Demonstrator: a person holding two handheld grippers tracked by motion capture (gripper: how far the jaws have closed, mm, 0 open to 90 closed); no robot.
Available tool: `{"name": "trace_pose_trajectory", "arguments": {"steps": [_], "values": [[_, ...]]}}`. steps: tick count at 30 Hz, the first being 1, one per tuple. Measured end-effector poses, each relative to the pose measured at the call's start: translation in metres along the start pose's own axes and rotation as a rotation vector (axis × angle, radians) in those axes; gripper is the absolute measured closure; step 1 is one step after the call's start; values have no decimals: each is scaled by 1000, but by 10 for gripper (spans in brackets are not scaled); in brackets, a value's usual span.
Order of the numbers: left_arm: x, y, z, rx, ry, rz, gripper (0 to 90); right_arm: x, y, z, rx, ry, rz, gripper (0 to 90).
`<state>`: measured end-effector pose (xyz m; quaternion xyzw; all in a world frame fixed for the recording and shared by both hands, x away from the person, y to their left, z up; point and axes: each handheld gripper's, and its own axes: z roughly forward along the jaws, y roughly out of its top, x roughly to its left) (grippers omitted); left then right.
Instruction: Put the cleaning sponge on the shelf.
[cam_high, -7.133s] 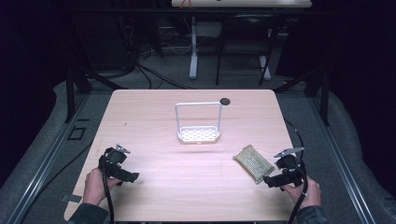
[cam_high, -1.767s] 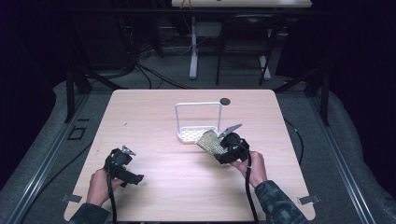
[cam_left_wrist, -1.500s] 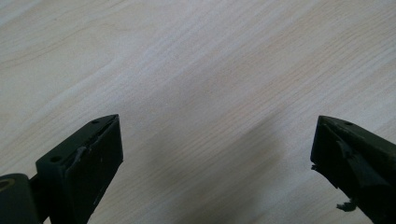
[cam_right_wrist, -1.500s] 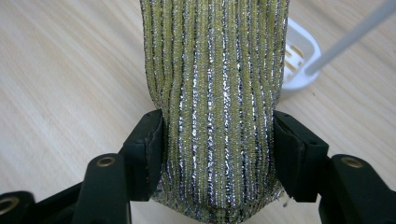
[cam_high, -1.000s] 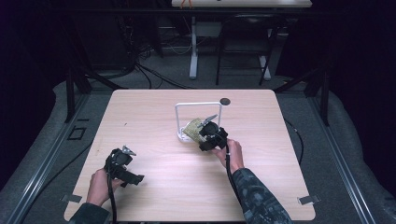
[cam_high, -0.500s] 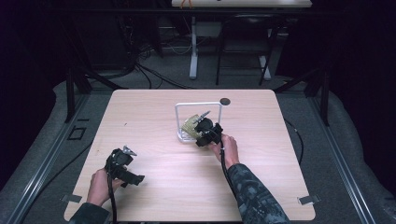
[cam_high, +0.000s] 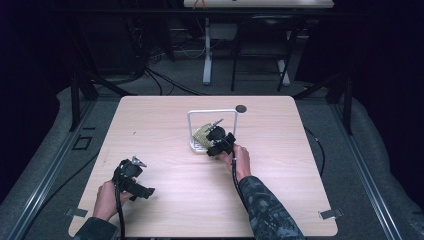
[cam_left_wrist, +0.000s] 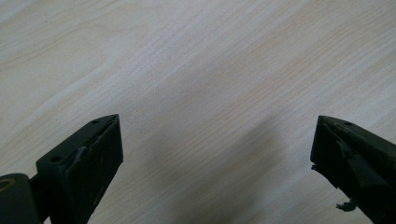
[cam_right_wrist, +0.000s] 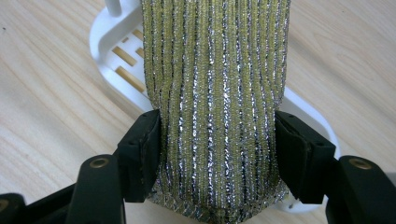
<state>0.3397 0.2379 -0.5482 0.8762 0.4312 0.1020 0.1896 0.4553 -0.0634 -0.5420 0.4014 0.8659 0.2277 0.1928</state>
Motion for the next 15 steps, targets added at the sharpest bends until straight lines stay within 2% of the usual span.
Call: {"name": "trace_pose_trajectory", "arguments": {"steps": [15], "values": [[-2, 1, 0, 6, 1, 14, 24, 3, 6, 5, 16, 2, 17, 301]]}}
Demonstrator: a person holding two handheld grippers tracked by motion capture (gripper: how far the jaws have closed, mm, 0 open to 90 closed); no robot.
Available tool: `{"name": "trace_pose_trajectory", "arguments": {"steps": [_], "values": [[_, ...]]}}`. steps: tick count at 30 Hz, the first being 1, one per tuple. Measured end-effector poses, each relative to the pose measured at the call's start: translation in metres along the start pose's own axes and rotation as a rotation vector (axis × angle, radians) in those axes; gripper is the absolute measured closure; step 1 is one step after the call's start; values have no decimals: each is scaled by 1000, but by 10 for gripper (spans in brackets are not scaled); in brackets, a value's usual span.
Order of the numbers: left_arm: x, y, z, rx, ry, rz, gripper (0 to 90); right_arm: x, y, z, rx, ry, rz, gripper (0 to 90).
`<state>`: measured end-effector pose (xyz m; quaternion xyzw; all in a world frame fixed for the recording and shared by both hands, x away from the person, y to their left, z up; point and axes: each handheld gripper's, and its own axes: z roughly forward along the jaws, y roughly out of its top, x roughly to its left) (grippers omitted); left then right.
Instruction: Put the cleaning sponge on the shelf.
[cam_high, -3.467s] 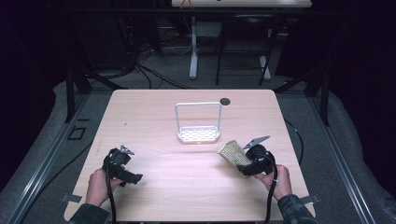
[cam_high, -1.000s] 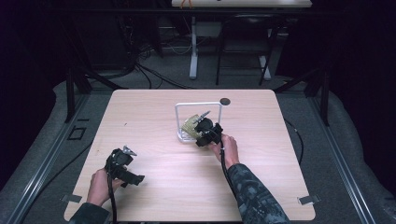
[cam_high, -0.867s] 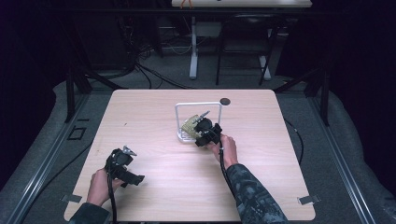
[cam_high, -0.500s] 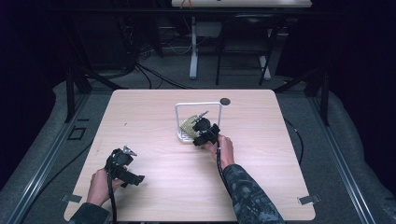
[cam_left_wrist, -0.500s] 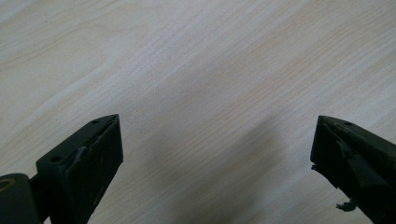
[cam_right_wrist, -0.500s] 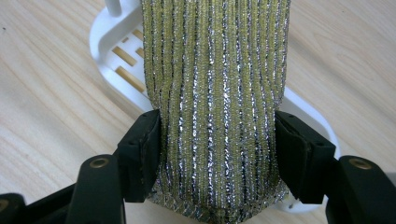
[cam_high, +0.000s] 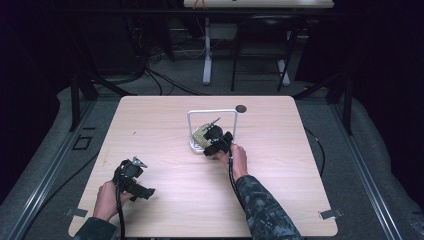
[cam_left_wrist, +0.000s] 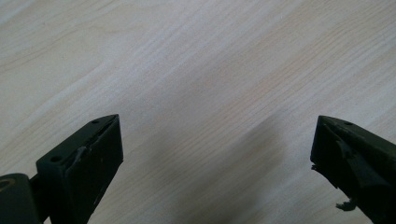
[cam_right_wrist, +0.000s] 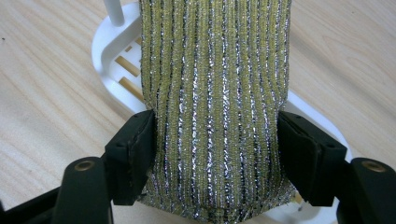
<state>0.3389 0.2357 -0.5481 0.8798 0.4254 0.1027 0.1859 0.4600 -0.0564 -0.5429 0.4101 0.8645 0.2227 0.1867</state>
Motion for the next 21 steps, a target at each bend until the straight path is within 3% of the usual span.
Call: {"name": "trace_pose_trajectory", "arguments": {"steps": [21], "values": [[0, -2, -1, -5, -2, -10, 25, -3, 5, 1, 5, -23, 24, 244]]}}
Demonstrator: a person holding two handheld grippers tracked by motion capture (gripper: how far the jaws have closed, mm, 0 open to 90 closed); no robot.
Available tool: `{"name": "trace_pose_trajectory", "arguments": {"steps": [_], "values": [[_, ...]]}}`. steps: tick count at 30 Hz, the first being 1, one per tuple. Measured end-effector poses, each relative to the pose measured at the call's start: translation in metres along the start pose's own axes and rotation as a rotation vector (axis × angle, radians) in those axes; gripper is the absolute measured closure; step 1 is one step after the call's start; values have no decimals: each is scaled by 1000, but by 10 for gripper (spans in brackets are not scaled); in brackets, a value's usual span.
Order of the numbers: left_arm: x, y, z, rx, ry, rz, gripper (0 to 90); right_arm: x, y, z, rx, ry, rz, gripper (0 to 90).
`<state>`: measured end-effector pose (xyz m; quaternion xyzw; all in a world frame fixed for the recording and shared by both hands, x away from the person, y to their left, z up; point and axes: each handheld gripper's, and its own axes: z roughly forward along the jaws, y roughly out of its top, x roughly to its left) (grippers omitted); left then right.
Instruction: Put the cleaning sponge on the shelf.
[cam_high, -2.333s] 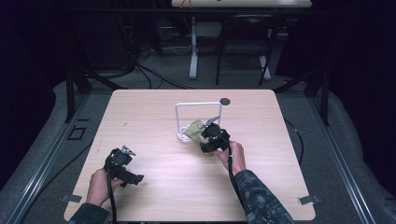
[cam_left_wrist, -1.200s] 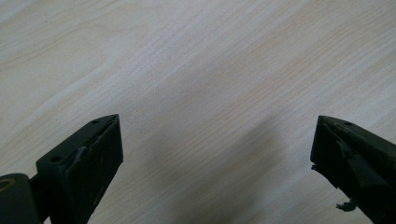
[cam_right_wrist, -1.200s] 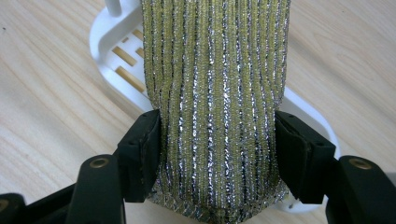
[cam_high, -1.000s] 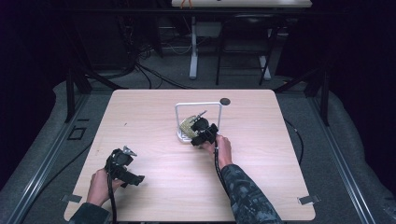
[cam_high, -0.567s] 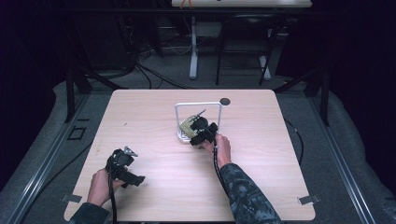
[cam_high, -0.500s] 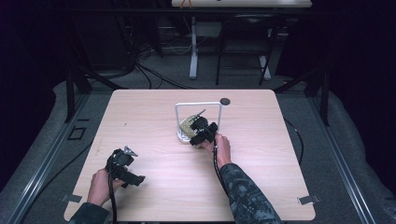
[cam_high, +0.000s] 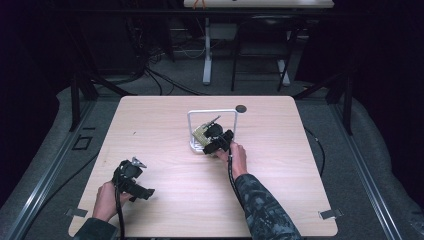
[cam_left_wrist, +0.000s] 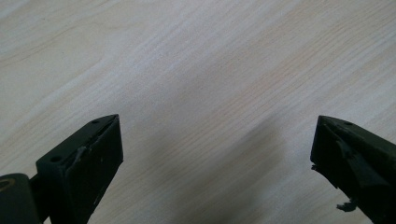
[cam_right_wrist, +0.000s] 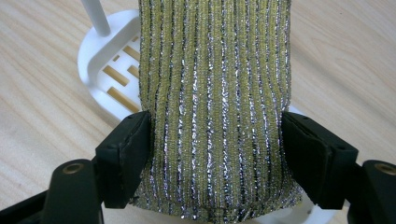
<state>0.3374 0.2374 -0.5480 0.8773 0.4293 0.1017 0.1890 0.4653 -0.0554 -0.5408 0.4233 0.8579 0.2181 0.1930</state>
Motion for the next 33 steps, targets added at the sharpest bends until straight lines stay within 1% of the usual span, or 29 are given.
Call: {"name": "trace_pose_trajectory", "arguments": {"steps": [2, 5, 6, 8, 9, 10, 14, 16, 17, 18, 20, 21, 24, 32, 33], "values": [[0, 0, 0, 2, -2, 1, 26, 1, 0, -1, -4, -14, -1, 212], [0, 1, 1, 7, -4, 4, 26, 1, 1, -1, -11, -22, -6, 190], [0, 1, 1, 6, -4, 4, 26, 2, 1, -3, -12, -13, 3, 190], [1, 1, 0, 4, -5, 5, 26, 2, 2, -5, -27, -16, -5, 182], [1, 1, 0, 5, -3, 4, 26, 2, 2, -7, -32, -12, -3, 158], [1, 1, 0, 4, -2, 1, 26, 3, 2, -8, -26, -9, -5, 149], [1, 1, 0, 1, -5, 1, 25, 4, 2, -12, -29, 4, -5, 138], [1, 1, 0, 1, -5, 0, 25, 4, 2, -17, -40, 18, -7, 131], [0, 1, 0, 1, -3, 0, 25, 4, 2, -19, -48, 18, -12, 123], [0, 1, 0, 1, -4, 2, 25, 5, 2, -22, -51, 16, -7, 117], [0, 1, 0, 2, -5, 4, 25, 4, 2, -26, -59, 24, -17, 109], [0, 1, 0, 1, -5, 4, 25, 4, 1, -30, -63, 36, -17, 100], [0, 1, 0, 1, -6, 4, 25, 4, 0, -34, -66, 46, -19, 94], [0, 1, 1, 2, -7, 4, 25, 5, -5, -57, -88, 87, -42, 85], [0, 1, 1, 2, -7, 4, 25, 5, -5, -57, -88, 87, -42, 85]]}}
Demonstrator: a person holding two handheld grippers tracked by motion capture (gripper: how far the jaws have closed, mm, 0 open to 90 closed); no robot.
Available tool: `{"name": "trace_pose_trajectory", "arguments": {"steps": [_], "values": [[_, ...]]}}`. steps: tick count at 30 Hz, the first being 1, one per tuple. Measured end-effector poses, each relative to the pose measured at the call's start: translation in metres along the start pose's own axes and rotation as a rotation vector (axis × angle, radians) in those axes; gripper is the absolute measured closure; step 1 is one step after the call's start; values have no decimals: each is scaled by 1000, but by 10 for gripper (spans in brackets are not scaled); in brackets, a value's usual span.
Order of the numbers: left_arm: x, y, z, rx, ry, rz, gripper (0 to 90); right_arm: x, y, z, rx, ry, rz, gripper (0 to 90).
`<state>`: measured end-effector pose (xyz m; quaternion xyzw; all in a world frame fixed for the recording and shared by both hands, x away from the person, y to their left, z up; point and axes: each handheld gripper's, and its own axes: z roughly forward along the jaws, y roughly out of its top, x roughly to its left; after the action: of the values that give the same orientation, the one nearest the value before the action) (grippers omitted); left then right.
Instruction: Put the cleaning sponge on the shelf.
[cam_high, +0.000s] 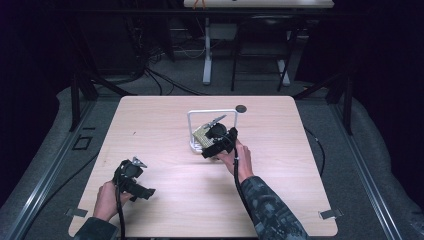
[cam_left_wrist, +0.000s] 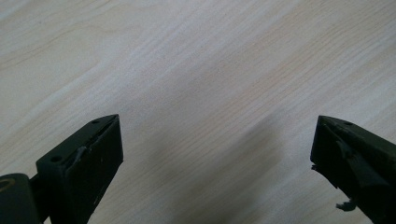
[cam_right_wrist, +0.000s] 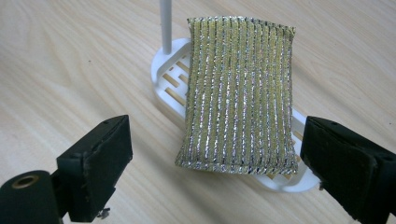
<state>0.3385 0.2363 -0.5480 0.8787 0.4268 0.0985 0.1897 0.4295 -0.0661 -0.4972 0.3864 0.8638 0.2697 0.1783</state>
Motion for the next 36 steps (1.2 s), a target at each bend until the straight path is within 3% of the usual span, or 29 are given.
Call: {"name": "trace_pose_trajectory", "arguments": {"steps": [14, 25, 36], "values": [[0, 0, 1, 4, -2, 2, 24, -2, -11, -34, -22, 47, -28, 76], [-1, 0, 0, 2, -1, 1, 24, -11, -29, -62, -34, 37, -33, 70], [-1, 0, 1, 2, -2, -1, 24, -34, -61, -90, -31, 20, 22, 56]]}}
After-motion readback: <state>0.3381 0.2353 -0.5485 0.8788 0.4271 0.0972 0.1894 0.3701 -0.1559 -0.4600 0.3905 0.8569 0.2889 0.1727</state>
